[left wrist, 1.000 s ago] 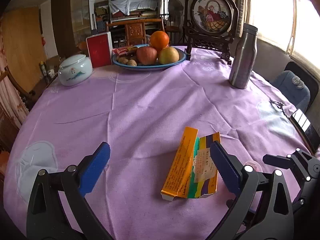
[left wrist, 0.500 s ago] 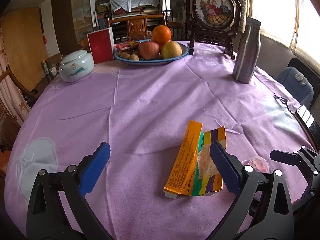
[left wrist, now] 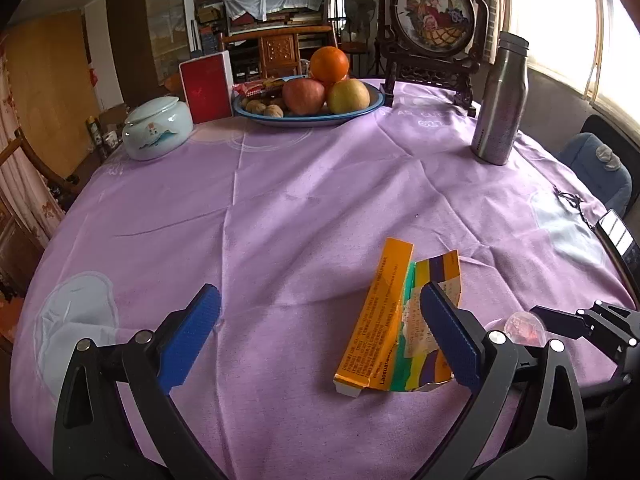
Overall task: Collect trash
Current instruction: 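Grasp the orange paper box with left gripper while right gripper grasps the candy cup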
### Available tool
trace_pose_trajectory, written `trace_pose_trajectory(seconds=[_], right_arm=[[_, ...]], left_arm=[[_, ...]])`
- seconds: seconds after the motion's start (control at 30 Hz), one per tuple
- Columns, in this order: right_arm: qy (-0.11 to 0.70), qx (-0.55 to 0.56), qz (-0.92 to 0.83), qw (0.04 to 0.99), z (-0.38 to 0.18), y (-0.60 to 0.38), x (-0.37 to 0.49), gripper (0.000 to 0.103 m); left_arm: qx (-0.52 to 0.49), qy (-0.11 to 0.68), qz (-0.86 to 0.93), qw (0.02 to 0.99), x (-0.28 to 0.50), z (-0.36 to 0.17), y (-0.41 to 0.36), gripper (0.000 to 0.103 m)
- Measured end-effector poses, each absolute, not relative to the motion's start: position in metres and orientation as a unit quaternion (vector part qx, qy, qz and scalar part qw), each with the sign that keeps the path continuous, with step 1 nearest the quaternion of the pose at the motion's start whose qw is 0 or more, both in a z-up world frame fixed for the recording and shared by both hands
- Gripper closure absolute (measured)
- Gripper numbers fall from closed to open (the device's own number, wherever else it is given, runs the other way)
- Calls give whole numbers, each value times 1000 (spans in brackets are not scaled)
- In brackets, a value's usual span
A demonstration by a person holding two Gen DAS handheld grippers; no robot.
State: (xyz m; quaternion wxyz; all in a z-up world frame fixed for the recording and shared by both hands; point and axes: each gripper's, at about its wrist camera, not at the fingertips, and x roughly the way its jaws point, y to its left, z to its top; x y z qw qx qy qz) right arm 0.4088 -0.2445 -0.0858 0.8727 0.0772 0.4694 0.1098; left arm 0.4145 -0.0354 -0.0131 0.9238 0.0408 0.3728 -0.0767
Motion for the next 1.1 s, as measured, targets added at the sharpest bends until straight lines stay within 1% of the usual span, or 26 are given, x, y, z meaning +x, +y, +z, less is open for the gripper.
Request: trace_pose_trajectory(seconds=[0.1, 0.17, 0.2, 0.23, 0.27, 0.33, 0.37, 0.4, 0.43, 0.47, 0.57, 0.67, 0.9, 1.1], right_arm=[[464, 125, 83, 873, -88, -263, 408, 52], [463, 126, 87, 873, -88, -263, 407, 51], [463, 119, 88, 874, -88, -260, 407, 49], [466, 110, 91, 873, -88, -257, 407, 45], [470, 101, 92, 872, -89, -253, 408, 37], [478, 73, 84, 871, -90, -244, 410, 36], [480, 64, 82, 871, -90, -242, 410, 36], [480, 60, 78, 871, -90, -241, 410, 41], [479, 64, 75, 872, -89, -243, 410, 48], [475, 81, 74, 873, -89, -249, 409, 49], [459, 121, 42, 879, -86, -270, 404, 49], [456, 137, 27, 879, -88, -278, 403, 49], [456, 141, 32, 878, -88, -279, 402, 49], [457, 145, 34, 877, -89, -279, 402, 49]], left_arm=[[39, 378, -76, 922, 415, -15, -35, 6], [40, 382, -78, 920, 416, -17, -35, 6], [40, 385, -81, 919, 417, -18, -36, 6], [40, 388, -84, 917, 417, -19, -37, 6], [41, 390, -85, 916, 418, -19, -37, 6], [41, 392, -86, 915, 418, -20, -38, 6], [40, 393, -86, 915, 418, -20, -38, 6], [40, 394, -88, 914, 419, -21, -39, 6], [39, 396, -89, 913, 419, -21, -39, 6], [38, 399, -94, 911, 420, -22, -39, 6], [34, 407, -109, 906, 421, -24, -42, 6], [28, 415, -139, 899, 422, -26, -47, 6], [28, 456, -177, 872, 432, -46, -63, 6], [38, 457, -189, 868, 441, -49, -70, 6]])
